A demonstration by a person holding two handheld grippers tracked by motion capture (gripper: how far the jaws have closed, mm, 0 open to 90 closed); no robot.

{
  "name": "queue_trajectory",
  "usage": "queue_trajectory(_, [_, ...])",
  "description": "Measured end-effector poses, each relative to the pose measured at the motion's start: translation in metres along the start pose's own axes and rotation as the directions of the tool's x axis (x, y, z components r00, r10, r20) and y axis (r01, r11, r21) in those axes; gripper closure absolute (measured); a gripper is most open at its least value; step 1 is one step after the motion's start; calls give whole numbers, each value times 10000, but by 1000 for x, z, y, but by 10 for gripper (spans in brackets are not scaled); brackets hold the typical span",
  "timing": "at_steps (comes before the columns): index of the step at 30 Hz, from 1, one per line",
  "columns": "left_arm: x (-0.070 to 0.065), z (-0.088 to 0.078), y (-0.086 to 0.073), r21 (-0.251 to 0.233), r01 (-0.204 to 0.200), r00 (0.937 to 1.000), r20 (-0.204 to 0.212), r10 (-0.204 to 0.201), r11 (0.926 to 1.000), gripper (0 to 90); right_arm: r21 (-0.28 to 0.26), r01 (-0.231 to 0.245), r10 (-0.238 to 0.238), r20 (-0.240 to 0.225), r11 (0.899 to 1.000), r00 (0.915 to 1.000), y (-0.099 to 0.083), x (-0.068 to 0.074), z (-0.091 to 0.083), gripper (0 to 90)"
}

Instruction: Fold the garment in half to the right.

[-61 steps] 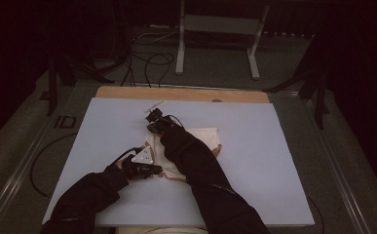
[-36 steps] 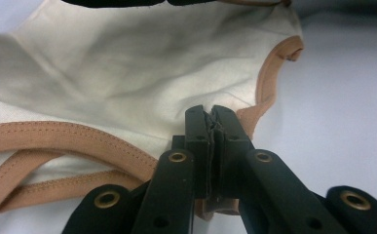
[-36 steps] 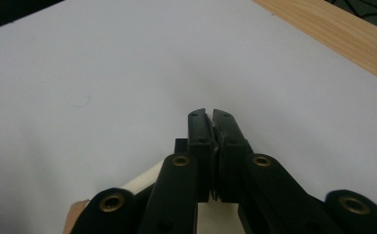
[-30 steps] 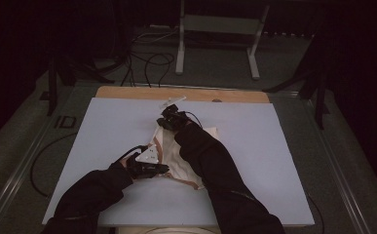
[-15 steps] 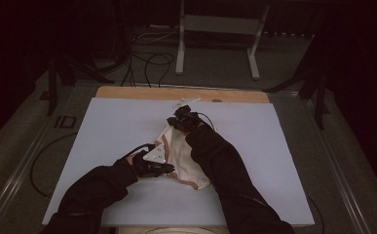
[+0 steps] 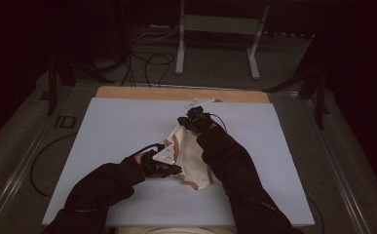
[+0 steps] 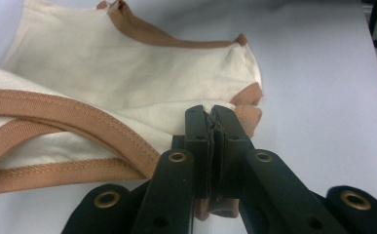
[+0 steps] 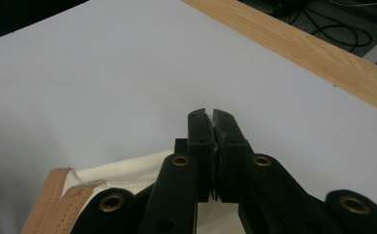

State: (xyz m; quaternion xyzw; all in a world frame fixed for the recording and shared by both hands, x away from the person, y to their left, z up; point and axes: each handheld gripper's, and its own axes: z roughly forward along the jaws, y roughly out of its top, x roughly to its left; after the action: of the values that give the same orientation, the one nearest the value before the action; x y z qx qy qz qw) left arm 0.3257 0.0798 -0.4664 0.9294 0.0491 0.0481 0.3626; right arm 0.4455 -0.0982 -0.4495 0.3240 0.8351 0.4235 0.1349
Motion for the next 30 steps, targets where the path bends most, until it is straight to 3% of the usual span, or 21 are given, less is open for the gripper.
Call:
queue_trajectory(13, [1,14,20,117,-316,9988,388,312,9994,873,-275,-235,241,226,9993,9995,-13,-13,-26,877])
queue_trajectory(30, [0,49,34,468,-137,9951,981,90,9988,871,-322,-740,749,270,9967,9968,-56,-38,-35,876])
